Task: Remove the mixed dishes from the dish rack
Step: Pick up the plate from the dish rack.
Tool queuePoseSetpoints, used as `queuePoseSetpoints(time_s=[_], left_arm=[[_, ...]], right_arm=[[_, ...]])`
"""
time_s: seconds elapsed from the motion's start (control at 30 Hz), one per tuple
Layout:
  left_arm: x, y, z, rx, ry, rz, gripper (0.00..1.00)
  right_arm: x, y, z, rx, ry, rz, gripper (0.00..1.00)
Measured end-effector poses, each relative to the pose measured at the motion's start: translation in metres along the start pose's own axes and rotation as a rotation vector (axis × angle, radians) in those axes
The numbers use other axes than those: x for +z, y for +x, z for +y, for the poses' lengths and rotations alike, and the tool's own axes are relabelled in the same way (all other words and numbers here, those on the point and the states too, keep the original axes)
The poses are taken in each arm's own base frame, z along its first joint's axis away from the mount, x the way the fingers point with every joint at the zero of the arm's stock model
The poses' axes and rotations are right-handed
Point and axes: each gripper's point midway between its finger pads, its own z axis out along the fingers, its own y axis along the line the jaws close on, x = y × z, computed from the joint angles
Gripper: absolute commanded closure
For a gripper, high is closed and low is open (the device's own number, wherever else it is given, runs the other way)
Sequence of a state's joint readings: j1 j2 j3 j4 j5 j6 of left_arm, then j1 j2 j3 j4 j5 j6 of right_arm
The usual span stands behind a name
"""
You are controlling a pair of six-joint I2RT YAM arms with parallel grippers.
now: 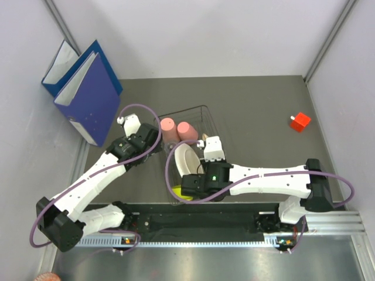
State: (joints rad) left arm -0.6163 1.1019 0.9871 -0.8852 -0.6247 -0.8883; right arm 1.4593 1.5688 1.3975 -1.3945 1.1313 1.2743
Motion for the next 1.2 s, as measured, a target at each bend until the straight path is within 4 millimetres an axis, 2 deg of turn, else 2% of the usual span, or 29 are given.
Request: queuePoseSetpoints(time_s=[0.37,0.47,0.7,0.8,0.87,0.97,1.03,1.1,1.17,1.2], left_arm=[[0.000,0.000,-0.003,-0.004,0.011,0.001,0.01],[0.000,-0.001,-0.003,0.000,0.013,0.000,0.01],[0.000,-0.002,-0.004,0.017,0.018,-0.005,0.01],[-0.001,-0.003,-0.004,0.022,0.020,-0.008,0.01],[-0.003,-0.009,-0.006,0.023,0.027,-0.021,0.01],[-0.013,-0.029,-0.015,0.002,0.059,-0.066,0.01],[-0.023,-0.048,-0.024,-0.026,0.115,-0.118,0.01],[-0.037,-0.067,-0.034,-0.053,0.194,-0.177,0.01],[-0.056,-0.087,-0.048,-0.079,0.308,-0.242,0.01],[-0.064,-0.095,-0.053,-0.084,0.347,-0.263,0.01]], right_arm=[[-0.004,-0.007,-0.004,0.001,-0.013,0.000,1.00],[-0.010,-0.021,-0.009,0.031,-0.035,-0.013,1.00],[-0.036,-0.075,-0.031,0.227,-0.133,-0.075,1.00],[-0.041,-0.085,-0.041,0.267,-0.150,-0.090,1.00],[-0.044,-0.090,-0.049,0.270,-0.164,-0.096,1.00],[-0.044,-0.102,-0.061,0.297,-0.216,-0.090,1.00],[-0.033,-0.115,-0.076,0.415,-0.277,-0.076,1.00],[-0.016,-0.127,-0.105,0.521,-0.283,-0.089,1.00],[0.003,-0.138,-0.143,0.590,-0.222,-0.121,1.00],[0.008,-0.144,-0.154,0.609,-0.203,-0.140,1.00]])
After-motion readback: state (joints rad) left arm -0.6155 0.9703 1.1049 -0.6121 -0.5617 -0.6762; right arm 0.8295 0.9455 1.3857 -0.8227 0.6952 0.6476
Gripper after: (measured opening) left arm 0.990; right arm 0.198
